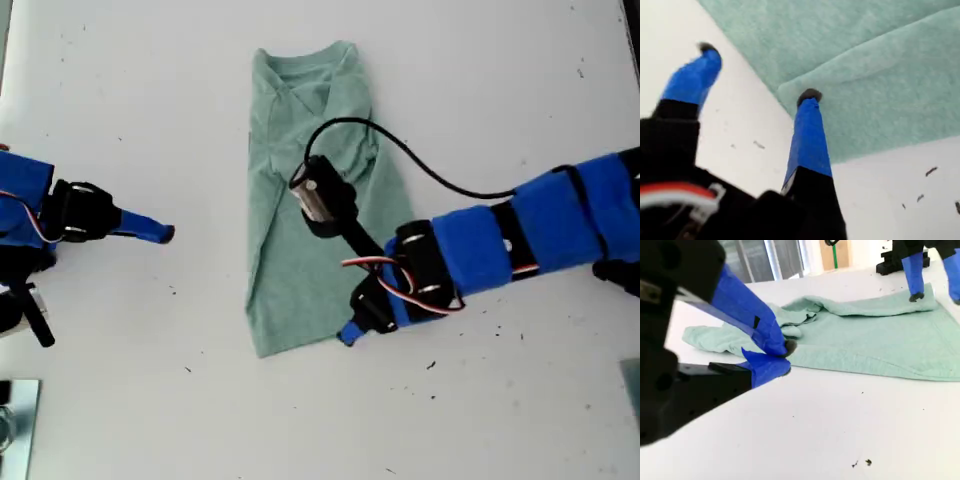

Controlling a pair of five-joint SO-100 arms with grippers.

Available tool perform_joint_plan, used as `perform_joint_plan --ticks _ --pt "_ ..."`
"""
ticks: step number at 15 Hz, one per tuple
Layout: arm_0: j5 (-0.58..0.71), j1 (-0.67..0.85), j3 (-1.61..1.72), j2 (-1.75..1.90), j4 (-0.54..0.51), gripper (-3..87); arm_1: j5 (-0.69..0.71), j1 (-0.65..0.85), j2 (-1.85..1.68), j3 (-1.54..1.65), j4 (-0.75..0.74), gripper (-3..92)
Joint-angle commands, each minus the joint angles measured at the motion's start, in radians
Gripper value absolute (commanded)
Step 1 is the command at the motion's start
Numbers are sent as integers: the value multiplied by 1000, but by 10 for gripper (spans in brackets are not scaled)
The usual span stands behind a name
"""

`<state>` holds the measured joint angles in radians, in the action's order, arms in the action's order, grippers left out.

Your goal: Fold t shirt

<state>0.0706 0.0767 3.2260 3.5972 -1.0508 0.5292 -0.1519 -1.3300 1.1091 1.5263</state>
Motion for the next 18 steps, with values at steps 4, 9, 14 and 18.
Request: perform_joint_plan --ticks 4,9,14,18 --pt "-2 -15 12 5 14 -1 15 127 -644 379 127 180" --pt "-2 -14 12 5 14 53 -11 385 -1529 1528 -311 25" --pt "5 -3 12 5 14 44 -84 411 -2146 2005 -204 25" --pt "-38 5 -140 -109 52 -3 -55 445 -2134 2006 -219 25"
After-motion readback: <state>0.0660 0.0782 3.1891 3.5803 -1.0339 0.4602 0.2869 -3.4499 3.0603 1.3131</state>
